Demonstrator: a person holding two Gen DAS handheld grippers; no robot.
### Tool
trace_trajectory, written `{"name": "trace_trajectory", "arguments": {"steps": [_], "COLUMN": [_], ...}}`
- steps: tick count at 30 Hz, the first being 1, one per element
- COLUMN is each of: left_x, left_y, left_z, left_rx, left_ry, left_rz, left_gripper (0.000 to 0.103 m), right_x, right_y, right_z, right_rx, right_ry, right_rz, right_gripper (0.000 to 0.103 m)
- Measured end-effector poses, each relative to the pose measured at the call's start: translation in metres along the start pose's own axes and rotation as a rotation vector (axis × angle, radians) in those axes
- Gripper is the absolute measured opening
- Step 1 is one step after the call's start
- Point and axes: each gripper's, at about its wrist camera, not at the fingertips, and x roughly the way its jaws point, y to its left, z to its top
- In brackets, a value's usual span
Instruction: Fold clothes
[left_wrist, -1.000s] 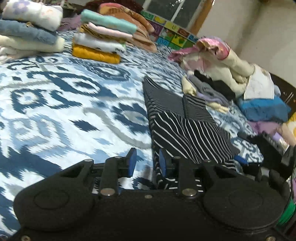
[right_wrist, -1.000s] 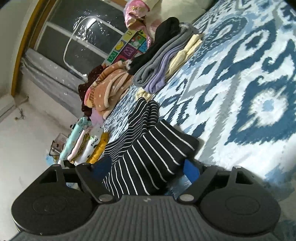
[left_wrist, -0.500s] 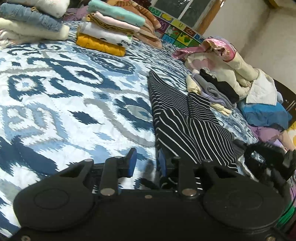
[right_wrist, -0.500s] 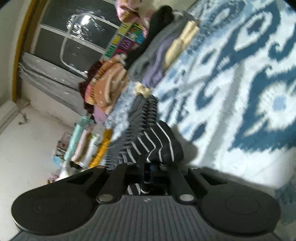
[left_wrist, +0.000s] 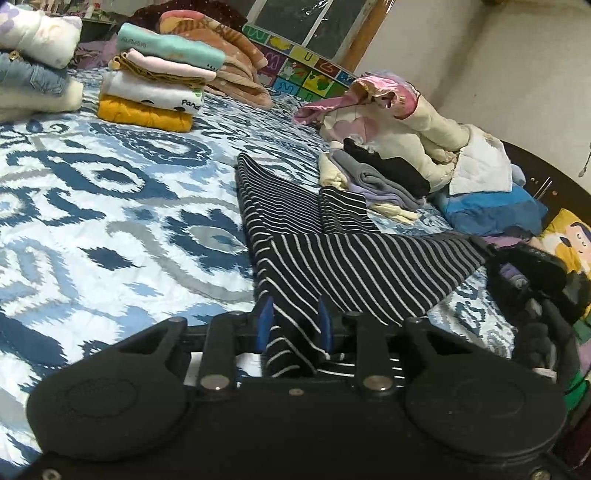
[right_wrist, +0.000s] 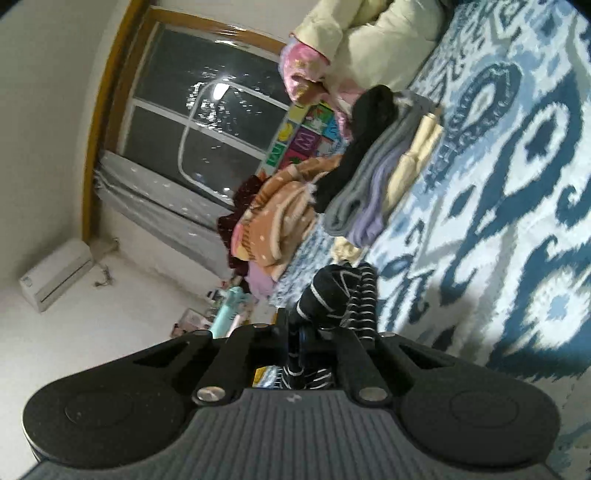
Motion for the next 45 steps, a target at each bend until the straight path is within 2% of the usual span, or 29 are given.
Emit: {"name": "trace_trajectory", "arguments": {"steps": [2, 6, 10, 12, 15, 18, 21, 23, 26, 29, 34, 39, 43, 44, 45], "left_x": [0.002, 0.01, 0.006, 0.007, 0.025, 0.024, 0.02, 0.014, 0.01, 0.029, 0.105, 0.175, 0.212, 0.218, 0.222], "left_y": [0.0, -0.013, -0.014, -0.019, -0.025, -0.023, -0.017, -0.014, -0.01, -0.006, -0.001, 0.0, -0.004, -0.006, -0.008], "left_z": [-0.001, -0.009, -0.007, -0.009, -0.023, -0.022, -0.016, -0.005, 0.026, 0.066, 0.116, 0.14, 0.148, 0.149, 0.148], "left_rx": [0.01, 0.116, 0.109, 0.146, 0.223, 0.214, 0.178, 0.142, 0.081, 0.054, 0.078, 0.087, 0.12, 0.129, 0.141], "left_ry": [0.01, 0.07, 0.039, 0.05, 0.156, 0.163, 0.167, 0.134, 0.055, 0.02, 0.067, 0.125, 0.161, 0.169, 0.176], "left_rz": [-0.005, 0.003, -0.037, -0.029, 0.03, 0.028, 0.008, -0.007, -0.006, 0.058, 0.149, 0.254, 0.327, 0.34, 0.351], "left_gripper": [0.023, 0.021, 0.021, 0.021, 0.021, 0.021, 0.021, 0.021, 0.021, 0.021, 0.021, 0.021, 0.021, 0.017, 0.004], "right_x": [-0.005, -0.012, -0.02, -0.021, -0.022, -0.03, -0.029, -0.024, -0.024, -0.027, -0.031, -0.029, -0.031, -0.031, -0.031], "right_y": [0.003, 0.008, 0.023, 0.027, 0.022, 0.013, 0.0, -0.007, -0.012, -0.014, -0.015, -0.014, -0.013, -0.013, -0.013], "right_z": [0.002, 0.006, 0.009, 0.01, 0.012, 0.012, 0.006, 0.001, -0.002, -0.003, -0.002, -0.003, 0.0, 0.0, 0.001], "right_rx": [-0.014, -0.02, -0.048, -0.061, -0.044, -0.003, 0.02, 0.024, 0.018, 0.021, 0.023, 0.016, 0.021, 0.025, 0.028], "right_ry": [0.003, -0.012, -0.029, -0.019, -0.016, -0.022, 0.011, 0.04, 0.044, 0.045, 0.05, 0.075, 0.082, 0.082, 0.083], "right_rz": [0.025, 0.112, 0.224, 0.244, 0.22, 0.189, 0.103, 0.035, -0.001, -0.003, 0.047, 0.099, 0.151, 0.163, 0.174], "right_gripper": [0.007, 0.007, 0.007, 0.007, 0.007, 0.007, 0.007, 0.007, 0.007, 0.007, 0.007, 0.007, 0.007, 0.007, 0.007]}}
